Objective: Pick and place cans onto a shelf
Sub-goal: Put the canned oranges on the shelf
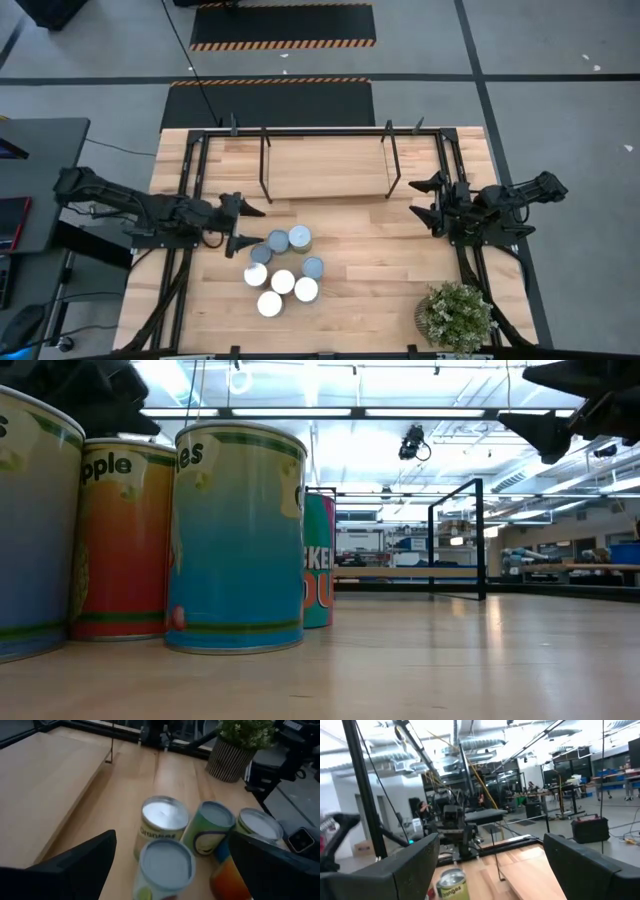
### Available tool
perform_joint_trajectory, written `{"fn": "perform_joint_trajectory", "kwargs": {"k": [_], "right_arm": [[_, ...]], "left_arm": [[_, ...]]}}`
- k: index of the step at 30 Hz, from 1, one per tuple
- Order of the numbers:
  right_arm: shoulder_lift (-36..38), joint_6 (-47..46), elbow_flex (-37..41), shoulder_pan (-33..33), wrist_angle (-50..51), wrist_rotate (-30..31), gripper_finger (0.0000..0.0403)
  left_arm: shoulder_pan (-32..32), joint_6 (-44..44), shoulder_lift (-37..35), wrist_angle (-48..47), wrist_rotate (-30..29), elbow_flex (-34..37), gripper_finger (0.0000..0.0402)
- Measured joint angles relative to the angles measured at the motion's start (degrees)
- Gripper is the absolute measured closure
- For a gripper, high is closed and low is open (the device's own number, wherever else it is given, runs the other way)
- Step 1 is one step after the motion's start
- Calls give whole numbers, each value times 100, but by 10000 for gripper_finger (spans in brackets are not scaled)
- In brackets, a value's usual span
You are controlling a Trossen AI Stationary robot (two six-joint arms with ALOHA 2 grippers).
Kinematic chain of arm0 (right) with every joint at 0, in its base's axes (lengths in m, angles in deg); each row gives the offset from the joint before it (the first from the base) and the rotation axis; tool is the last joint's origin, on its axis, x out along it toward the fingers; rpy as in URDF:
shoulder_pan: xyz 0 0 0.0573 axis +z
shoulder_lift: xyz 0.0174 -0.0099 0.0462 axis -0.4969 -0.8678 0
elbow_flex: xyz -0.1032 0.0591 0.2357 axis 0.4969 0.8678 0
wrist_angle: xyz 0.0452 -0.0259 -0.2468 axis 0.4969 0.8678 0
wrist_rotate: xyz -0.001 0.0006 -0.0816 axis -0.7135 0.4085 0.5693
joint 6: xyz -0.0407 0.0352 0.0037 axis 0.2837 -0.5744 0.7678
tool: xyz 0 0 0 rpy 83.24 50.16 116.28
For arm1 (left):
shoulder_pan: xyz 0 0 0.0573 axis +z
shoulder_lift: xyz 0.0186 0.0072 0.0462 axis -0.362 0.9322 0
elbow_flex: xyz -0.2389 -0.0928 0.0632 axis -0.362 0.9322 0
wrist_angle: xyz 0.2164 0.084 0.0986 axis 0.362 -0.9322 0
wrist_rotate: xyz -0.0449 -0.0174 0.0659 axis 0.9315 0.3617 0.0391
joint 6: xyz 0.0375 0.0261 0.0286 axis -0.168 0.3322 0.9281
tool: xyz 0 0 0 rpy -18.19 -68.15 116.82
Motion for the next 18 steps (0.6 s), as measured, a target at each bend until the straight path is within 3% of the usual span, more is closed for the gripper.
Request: {"fn": "perform_joint_trajectory", "kwargs": {"k": [11,18], "right_arm": [[-754,231,0,0,-21,0,39],[-1120,404,0,0,-145,0,39]], "left_arm": [[15,176,1813,-332,-2,-1472,14],[28,95,2818,-1412,-285,-2583,14]]}}
